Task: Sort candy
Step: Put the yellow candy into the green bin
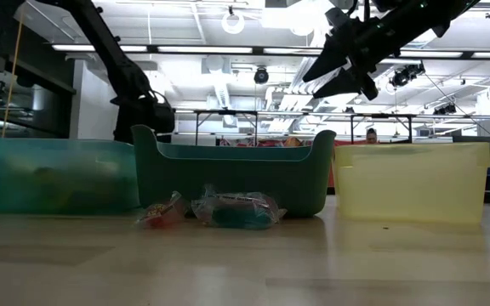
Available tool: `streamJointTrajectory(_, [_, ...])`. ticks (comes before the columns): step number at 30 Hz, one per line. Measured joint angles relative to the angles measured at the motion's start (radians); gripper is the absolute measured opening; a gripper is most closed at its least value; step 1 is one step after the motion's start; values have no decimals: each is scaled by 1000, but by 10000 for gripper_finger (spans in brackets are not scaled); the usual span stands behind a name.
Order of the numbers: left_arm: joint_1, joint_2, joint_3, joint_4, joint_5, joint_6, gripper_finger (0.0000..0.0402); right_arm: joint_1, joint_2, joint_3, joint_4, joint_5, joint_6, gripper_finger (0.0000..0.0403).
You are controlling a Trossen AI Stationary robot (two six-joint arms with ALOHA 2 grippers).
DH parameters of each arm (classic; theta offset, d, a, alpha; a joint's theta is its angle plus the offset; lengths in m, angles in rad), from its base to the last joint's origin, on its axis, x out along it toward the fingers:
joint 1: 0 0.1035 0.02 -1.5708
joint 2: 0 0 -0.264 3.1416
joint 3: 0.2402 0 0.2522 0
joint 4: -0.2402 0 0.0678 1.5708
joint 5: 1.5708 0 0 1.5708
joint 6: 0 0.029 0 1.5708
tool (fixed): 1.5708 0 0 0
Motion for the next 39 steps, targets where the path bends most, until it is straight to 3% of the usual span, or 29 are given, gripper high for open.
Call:
streamJointTrajectory(2, [-5,1,0,-9,24,0,131,0,0,0,-9,0,-2,216])
streamJointTrajectory(5, [-18,2,-8,-6,64,-1,41,0,0,0,-22,0,-6,216])
streamJointTrajectory(7, [-25,-1,-23,-10,85,3,14,0,0,0,-34,0,-6,216])
streamJointTrajectory(10, [-28,-17,-28,-30,108,20,10,0,0,0,-57,-14,-6,216])
streamJointTrajectory(16, [-55,-163,-39,-11,197,-35,1,0,0,0,-70,-28,-37,216])
streamJointTrajectory(19, [-82,-237,-43,9,150,-56,0,-8,0,0,-69,-30,-59,216])
streamJointTrajectory(23, [-94,-296,-42,-2,-17,-99,0,-28,0,0,-69,-30,-61,216])
streamJointTrajectory(31, [24,-238,-42,11,-4,-100,7,-60,0,0,-68,-50,-13,216])
streamJointTrajectory(39, [43,-175,-42,8,-1,-137,67,-51,0,0,-68,-56,17,216])
